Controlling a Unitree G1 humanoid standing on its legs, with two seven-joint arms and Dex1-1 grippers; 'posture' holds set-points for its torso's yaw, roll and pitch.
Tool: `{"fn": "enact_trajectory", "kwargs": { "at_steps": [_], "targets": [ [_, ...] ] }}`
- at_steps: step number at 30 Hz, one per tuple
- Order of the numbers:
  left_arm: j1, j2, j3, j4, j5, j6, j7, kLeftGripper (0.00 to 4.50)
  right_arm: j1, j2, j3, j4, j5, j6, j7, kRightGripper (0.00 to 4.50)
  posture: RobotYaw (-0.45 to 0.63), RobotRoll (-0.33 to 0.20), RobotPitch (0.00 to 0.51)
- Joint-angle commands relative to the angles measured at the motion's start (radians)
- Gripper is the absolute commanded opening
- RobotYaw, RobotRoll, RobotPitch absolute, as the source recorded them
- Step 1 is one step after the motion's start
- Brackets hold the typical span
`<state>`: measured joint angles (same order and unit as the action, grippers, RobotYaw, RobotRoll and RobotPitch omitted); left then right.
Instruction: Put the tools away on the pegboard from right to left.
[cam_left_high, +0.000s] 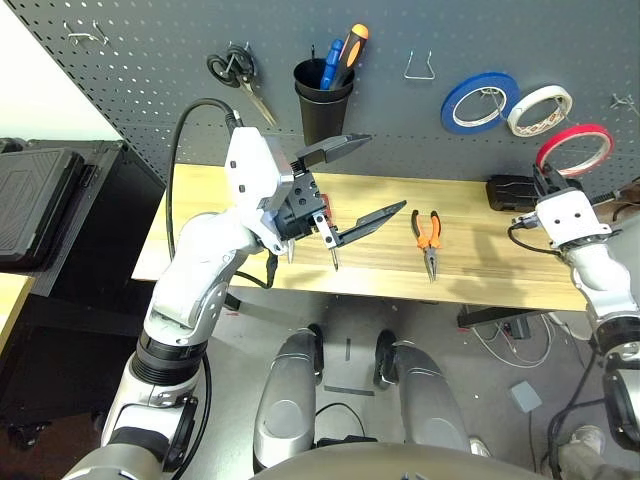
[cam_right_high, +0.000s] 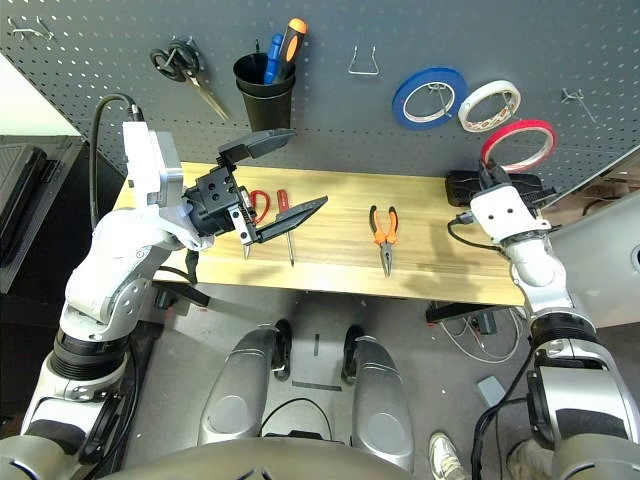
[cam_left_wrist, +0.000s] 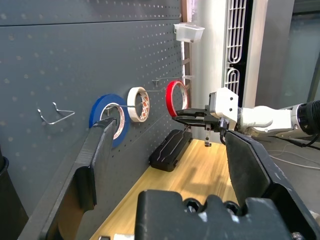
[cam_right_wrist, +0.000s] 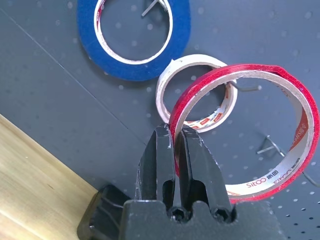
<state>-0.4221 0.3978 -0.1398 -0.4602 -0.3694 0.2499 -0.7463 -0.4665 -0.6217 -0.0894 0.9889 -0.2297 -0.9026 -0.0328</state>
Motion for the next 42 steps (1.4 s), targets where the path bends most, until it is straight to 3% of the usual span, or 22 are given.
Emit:
{"fn": "enact_trajectory", "kwargs": {
  "at_steps": [1,13,22,29,35,42],
  "targets": [
    [-0.007,-0.003,-0.010,-0.011,-0.012,-0.001,-0.008,4.50,-0.004,-0.014,0.013,0.019,-0.020,-0.021,-0.020,0.03,0.21,0.000,0.183],
    [-0.054,-0.013,0.006,-0.001,-0.050,0.029,0.003,4.50,-0.121,0.007,0.018,0.081,-0.007,0.027,-0.001,0.03,0.20,0.000,0.186],
    [-0.080,-0.024,0.002,0.023,-0.051,0.042,0.006,4.50,-0.317,0.037,0.015,0.209,0.031,0.208,0.107,0.03,0.20,0.000,0.190],
    [-0.086,-0.023,0.003,0.032,-0.049,0.044,0.007,4.50,-0.409,0.059,0.026,0.256,0.029,0.329,0.133,0.03,0.20,0.000,0.195],
    [-0.084,-0.019,0.004,0.030,-0.047,0.048,0.010,4.50,-0.411,0.061,0.037,0.244,0.022,0.304,0.116,0.03,0.21,0.000,0.198],
    [-0.080,-0.023,-0.002,0.032,-0.041,0.045,0.011,4.50,-0.323,0.037,0.070,0.197,-0.028,0.163,0.014,0.03,0.21,0.000,0.198]
  ]
}}
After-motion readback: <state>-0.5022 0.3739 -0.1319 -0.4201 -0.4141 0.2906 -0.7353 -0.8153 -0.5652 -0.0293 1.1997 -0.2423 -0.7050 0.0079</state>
